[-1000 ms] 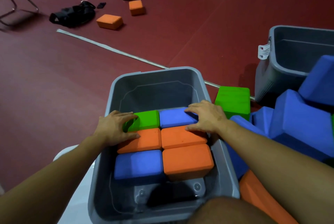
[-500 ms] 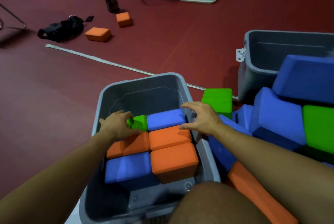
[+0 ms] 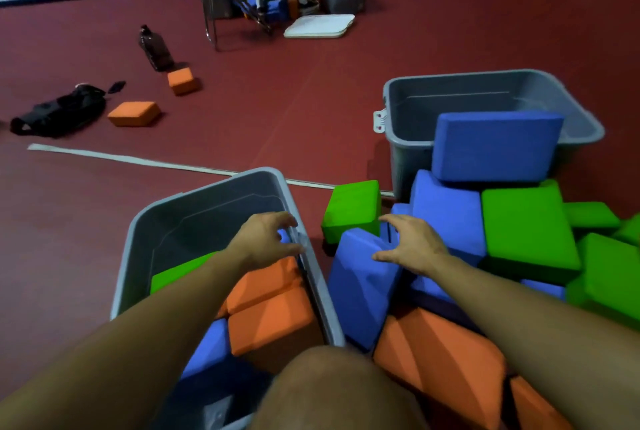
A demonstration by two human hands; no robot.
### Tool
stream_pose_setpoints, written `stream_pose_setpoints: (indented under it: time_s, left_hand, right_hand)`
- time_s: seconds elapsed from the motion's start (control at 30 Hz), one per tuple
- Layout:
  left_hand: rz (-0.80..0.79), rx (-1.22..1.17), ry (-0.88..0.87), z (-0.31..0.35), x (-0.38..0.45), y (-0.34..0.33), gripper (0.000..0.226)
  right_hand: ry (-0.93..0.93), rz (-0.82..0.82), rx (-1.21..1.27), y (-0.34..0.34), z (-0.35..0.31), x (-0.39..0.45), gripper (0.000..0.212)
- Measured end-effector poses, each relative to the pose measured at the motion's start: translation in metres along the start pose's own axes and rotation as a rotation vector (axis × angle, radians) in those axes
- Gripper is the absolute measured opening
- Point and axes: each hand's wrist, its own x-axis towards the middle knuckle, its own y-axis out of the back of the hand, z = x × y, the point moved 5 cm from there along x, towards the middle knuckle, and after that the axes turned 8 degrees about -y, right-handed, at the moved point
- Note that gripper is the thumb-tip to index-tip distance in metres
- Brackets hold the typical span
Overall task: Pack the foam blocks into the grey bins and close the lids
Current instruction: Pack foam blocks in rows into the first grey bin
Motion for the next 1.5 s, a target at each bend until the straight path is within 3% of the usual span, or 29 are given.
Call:
stream_pose_setpoints:
  time_s: [0.13,0.3,0.43,0.63,0.73,0.83,0.97,1.17,1.33,1.5]
  left_hand:
    - [-0.043,-0.023,-0.076,0.038,0.033,-0.017,0.058]
    - [-0.133,0.043,-0.189,0.059,0.074,-0.045,0.064]
    - [-0.247,0.091,-0.218,0.069,0.101,-0.074,0.075]
    - [-0.527,0.139,-0.253,0.071,0.111,-0.117,0.101]
    - [-0.514,0.223,-0.347,0.075,0.112,-0.119,0.094]
    - [-0.506,0.315,-0.410,0.084,0.110,-0.112,0.090]
    - [-0.318,0.249,-0.399,0.097,0.108,-0.077,0.087]
    - [-0.054,0.208,-0.331,0.118,0.101,0.005,0.085]
    - [0.283,0.112,-0.277,0.121,0.083,0.085,0.091]
    - [0.592,0.084,-0.219,0.103,0.042,0.147,0.074]
  right_hand:
    - [-0.031,-0.026,-0.033,-0.016,0.023,0.005,0.090]
    - [-0.004,0.011,-0.142,-0.027,0.025,0.009,0.074]
    - [0.040,-0.041,-0.169,-0.039,0.033,0.012,0.084]
    - [0.138,-0.051,0.192,-0.039,0.049,-0.001,0.078]
    - [0.155,-0.063,0.429,-0.035,0.059,-0.004,0.070]
    - [0.130,0.102,0.614,-0.015,0.066,-0.006,0.063]
    - [0.098,0.356,0.633,0.021,0.071,-0.012,0.062]
    - [0.115,0.580,0.563,0.069,0.063,-0.032,0.073]
    - [0.156,0.651,0.474,0.101,0.046,-0.049,0.073]
    - [0.179,0.594,0.293,0.095,0.023,-0.046,0.081]
